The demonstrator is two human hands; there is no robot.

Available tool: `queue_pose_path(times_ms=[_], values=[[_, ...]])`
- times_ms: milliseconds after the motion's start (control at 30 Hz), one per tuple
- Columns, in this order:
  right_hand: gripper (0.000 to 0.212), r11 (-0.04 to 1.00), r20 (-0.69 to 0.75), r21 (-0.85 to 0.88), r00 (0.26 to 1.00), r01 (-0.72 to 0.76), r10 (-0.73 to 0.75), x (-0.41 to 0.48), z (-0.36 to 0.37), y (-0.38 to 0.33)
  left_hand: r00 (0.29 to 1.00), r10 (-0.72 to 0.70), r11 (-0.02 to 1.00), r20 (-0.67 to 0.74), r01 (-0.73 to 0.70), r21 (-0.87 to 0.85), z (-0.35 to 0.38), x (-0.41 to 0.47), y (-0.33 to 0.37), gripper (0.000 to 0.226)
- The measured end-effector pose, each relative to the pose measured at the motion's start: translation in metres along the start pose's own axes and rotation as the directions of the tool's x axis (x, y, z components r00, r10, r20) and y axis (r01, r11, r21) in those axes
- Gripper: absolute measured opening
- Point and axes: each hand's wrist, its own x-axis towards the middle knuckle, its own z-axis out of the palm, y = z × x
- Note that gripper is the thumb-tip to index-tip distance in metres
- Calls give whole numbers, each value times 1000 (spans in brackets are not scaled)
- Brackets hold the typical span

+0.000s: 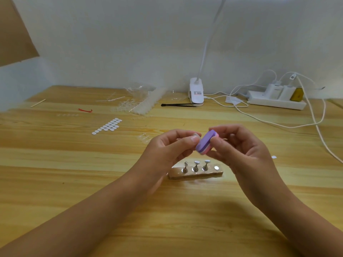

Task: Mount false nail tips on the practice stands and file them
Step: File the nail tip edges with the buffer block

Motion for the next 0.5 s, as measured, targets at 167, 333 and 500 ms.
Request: queue_pose_path(times_ms=[167,333,500], values=[[31,1000,19,-2,1000,-2,2,-2,5,4,999,30,999,-22,-29,21,-1,0,2,25],[24,1000,36,-20,999,7,-7,0,3,0,998,40,994,-55,-34,103,-1,0,2,22],[24,1000,44,-28,999,11,-10,1,-1,-1,998,49,992,-42,-44,119,-1,0,1,24]])
